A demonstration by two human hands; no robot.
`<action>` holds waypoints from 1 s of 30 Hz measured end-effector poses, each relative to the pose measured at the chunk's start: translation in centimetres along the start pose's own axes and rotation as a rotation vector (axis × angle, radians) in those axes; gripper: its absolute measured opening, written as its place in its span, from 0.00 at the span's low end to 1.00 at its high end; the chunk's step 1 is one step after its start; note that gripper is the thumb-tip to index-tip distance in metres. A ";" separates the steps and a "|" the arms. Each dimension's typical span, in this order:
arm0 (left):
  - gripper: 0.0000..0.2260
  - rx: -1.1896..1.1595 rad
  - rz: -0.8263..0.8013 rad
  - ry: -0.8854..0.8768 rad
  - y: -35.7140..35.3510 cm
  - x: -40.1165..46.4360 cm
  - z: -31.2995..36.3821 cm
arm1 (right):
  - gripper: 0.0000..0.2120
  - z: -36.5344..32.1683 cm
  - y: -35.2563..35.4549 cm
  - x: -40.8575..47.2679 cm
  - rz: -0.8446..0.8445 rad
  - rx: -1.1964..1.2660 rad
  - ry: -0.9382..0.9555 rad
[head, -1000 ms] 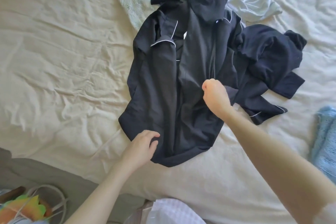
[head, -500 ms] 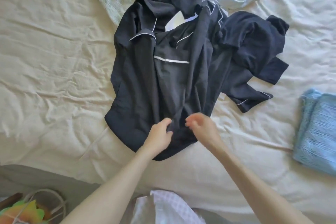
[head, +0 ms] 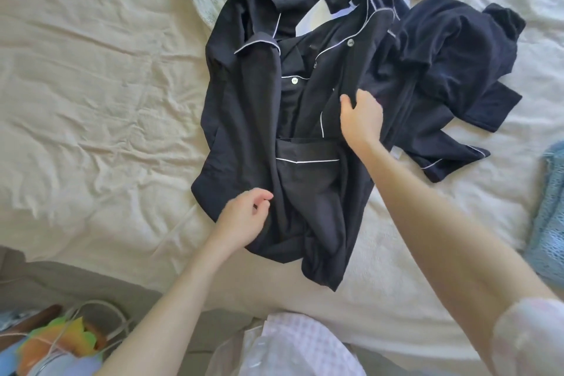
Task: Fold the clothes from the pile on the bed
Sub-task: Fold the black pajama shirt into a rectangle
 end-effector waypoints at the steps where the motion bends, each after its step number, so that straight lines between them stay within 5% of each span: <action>1: 0.12 -0.038 0.044 0.007 0.6 0.4 0.1 | 0.11 0.2 -0.4 -1.8 -0.035 0.011 0.048; 7: 0.29 -0.450 0.104 0.018 -0.9 3.7 3.8 | 0.12 5.3 -2.5 -15.5 -0.406 -0.303 0.482; 10: 0.30 -0.357 0.017 -0.164 -3.3 5.1 7.7 | 0.07 7.9 -2.4 -19.1 -0.549 -0.306 0.611; 12: 0.17 -0.145 0.043 -0.265 -4.3 5.5 9.2 | 0.09 9.6 -2.2 -18.4 -0.643 -0.224 0.440; 14: 0.07 0.024 0.046 -0.318 -4.9 5.2 9.6 | 0.12 11.4 -0.7 -15.4 -0.563 -0.027 0.069; 18: 0.03 0.323 0.013 -0.535 -5.6 2.1 9.7 | 0.12 14.6 1.2 -10.3 -0.425 0.621 -0.694; 22: 0.06 0.508 0.017 -0.781 -6.5 -2.0 10.1 | 0.38 11.6 1.2 -8.6 -0.449 0.396 -0.622; 25: 0.06 0.449 -0.091 -0.855 -8.2 -3.1 10.2 | 0.20 9.7 -0.3 -9.3 -0.490 0.220 -0.551; 27: 0.07 0.386 -0.144 -0.840 -8.7 -2.9 10.3 | 0.19 10.3 -0.5 -9.0 -0.389 0.255 -0.581; 30: 0.11 0.220 -0.102 -0.672 -7.0 -0.8 10.1 | 0.13 12.8 -0.1 -9.5 -0.352 0.791 -0.851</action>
Point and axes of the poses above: each hand's wrist, its own x-axis towards the middle knuckle, its own y-axis out of the back of the hand, z = x × y, the point moved 8 cm from there along x, towards the middle knuckle, and after that the axes turned 15 degrees about -y, right-handed, at the moved point
